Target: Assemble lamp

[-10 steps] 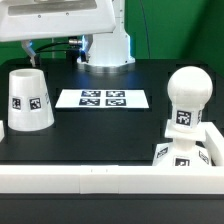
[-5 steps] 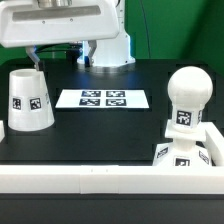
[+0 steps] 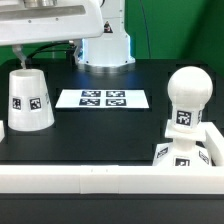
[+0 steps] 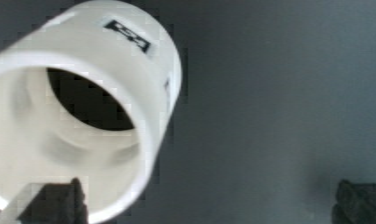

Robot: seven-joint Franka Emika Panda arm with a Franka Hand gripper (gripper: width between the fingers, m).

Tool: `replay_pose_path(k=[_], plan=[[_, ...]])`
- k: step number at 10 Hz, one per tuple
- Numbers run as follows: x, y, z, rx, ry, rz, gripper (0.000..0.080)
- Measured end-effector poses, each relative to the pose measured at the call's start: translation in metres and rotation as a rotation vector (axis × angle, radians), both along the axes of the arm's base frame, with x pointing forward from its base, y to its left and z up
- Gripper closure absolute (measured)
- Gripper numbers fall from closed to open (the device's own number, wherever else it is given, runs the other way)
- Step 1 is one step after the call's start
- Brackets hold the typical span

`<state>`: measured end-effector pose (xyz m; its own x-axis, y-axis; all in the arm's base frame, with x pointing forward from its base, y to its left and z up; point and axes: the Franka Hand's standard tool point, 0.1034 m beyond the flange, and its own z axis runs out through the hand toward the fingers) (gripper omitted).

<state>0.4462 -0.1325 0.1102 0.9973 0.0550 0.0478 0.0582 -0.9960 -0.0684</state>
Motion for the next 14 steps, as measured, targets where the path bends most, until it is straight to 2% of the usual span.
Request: replay_pose_path(k=[4,9,11,12,13,14], plan=[[-0.005,-0.005,-0.013,-0.008,0.009,0.003,0.01],[-0.012,-0.003,-0.027,-0.004,0.037,0.006,0.01],[-0.012,-0.003,-0.028,-0.003,0.04,0.006,0.0358],[-0.013,-0.003,-0.03,-0.002,0.044,0.006,0.0358],[-0.014,-0.003,-0.031,-0.002,0.046,0.006,0.056],[-0.014,-0.003,-0.031,-0.002,0.047,0.006,0.0714]])
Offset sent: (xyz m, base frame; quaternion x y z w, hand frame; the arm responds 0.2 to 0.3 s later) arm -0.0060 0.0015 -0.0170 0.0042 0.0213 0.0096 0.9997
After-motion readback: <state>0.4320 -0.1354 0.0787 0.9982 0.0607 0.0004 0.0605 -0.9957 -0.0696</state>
